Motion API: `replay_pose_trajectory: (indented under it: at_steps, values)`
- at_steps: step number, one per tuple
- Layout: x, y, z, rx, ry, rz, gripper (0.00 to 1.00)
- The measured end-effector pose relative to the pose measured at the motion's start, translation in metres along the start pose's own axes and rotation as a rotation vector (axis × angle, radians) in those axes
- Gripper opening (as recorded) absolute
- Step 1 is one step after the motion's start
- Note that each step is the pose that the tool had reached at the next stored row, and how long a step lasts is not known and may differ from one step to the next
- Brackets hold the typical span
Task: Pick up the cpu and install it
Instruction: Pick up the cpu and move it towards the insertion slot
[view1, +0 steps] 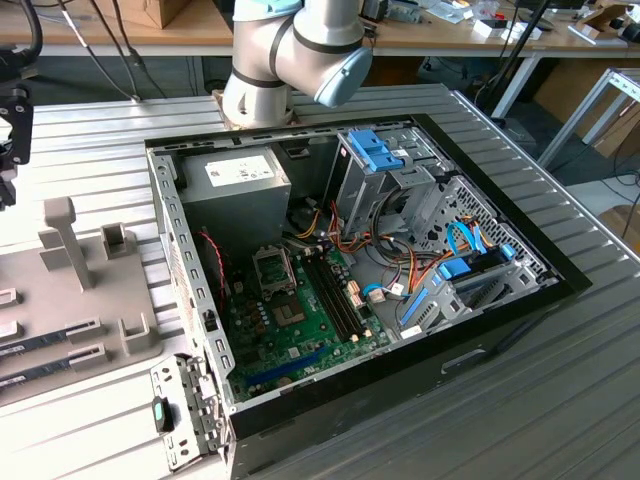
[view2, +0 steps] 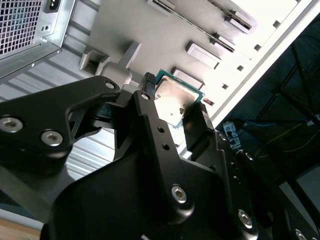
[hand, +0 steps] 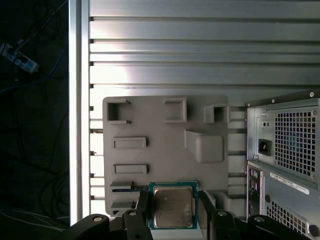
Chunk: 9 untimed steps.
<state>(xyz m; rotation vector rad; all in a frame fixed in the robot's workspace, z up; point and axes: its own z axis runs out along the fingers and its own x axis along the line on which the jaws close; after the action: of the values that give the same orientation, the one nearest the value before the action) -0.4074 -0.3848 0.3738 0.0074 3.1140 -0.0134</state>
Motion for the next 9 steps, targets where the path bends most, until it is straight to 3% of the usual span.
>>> replay_pose_trajectory:
  at_steps: [9]
  values:
    - [-0.0061, 0.0000, 0.0003, 0.0000, 0.0000, 0.000, 0.47]
